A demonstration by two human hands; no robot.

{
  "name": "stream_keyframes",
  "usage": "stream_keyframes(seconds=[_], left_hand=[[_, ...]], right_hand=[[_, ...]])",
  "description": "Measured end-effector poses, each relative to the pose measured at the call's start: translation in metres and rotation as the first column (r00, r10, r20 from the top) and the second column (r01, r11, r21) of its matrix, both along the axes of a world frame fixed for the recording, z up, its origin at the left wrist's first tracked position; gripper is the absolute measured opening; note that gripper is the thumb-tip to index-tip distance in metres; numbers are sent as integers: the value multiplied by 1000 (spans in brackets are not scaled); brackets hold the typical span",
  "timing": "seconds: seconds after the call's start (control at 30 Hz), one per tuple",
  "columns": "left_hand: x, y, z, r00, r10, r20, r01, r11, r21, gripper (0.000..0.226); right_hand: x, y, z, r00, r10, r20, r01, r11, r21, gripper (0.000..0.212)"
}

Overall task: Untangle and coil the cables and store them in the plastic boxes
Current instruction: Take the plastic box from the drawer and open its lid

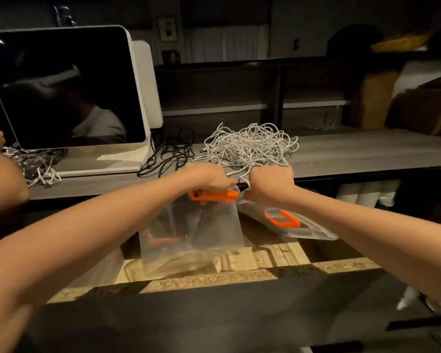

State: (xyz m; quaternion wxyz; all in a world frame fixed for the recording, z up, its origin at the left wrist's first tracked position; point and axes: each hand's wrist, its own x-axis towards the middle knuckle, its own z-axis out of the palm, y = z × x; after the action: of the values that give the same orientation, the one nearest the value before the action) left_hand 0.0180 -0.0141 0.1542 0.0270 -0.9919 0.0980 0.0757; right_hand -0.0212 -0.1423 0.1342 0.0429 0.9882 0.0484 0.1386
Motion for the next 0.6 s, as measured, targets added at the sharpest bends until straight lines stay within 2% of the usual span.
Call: stream_keyframes(seconds=[0.13,0.33,0.53,0.6], left_hand=[[8,-2,23,995,-66,75,74,992,-99,58],[3,-13,52,996,-76,54,81,992,-99,48],[-9,-31,77,990,-116,80,125,985,-120,40],[-17,-36,85,988,-123,93,133,985,-112,36]], right_hand=[[-5,0,18,1000,-6,-18,7,999,44,20],[-11,-8,51,995,-42,-86,42,999,3,27],[-26,-12,72,998,-40,-57,40,999,3,11],[-34,-16,79,997,-51,-50,51,999,6,16]])
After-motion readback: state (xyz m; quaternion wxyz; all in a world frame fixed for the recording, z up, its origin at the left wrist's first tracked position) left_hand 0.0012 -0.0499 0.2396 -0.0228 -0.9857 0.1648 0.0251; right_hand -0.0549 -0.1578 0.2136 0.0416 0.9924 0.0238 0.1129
